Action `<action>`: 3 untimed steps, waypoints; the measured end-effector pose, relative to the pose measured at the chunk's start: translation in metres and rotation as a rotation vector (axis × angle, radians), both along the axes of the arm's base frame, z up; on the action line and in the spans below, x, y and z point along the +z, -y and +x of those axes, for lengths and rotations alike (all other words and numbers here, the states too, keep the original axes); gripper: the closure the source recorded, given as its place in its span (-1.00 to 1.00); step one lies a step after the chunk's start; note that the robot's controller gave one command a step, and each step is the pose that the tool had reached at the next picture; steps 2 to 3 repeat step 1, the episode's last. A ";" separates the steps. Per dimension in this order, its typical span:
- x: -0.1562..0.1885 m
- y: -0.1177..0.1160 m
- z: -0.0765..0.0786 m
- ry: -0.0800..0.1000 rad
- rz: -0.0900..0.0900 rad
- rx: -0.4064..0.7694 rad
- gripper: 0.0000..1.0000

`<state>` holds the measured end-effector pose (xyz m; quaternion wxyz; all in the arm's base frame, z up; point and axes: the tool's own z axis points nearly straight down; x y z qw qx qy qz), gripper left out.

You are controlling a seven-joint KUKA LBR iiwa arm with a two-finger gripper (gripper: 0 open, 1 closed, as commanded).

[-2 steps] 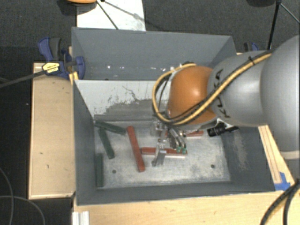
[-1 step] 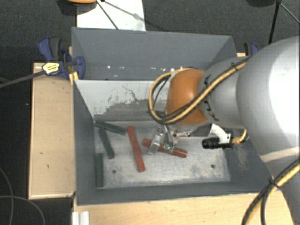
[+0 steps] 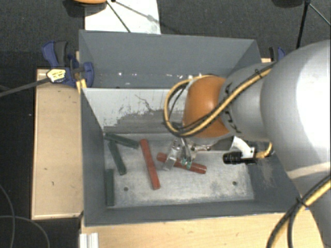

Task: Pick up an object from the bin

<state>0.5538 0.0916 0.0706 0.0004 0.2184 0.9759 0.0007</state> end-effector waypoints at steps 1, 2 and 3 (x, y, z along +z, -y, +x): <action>0.149 0.008 -0.007 0.002 -0.001 0.046 1.00; 0.149 0.008 -0.007 0.002 -0.001 0.046 1.00; 0.149 0.008 -0.007 0.002 -0.001 0.046 1.00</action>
Offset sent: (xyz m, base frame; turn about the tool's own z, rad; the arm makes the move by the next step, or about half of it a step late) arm 0.0000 0.0000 0.0000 0.0000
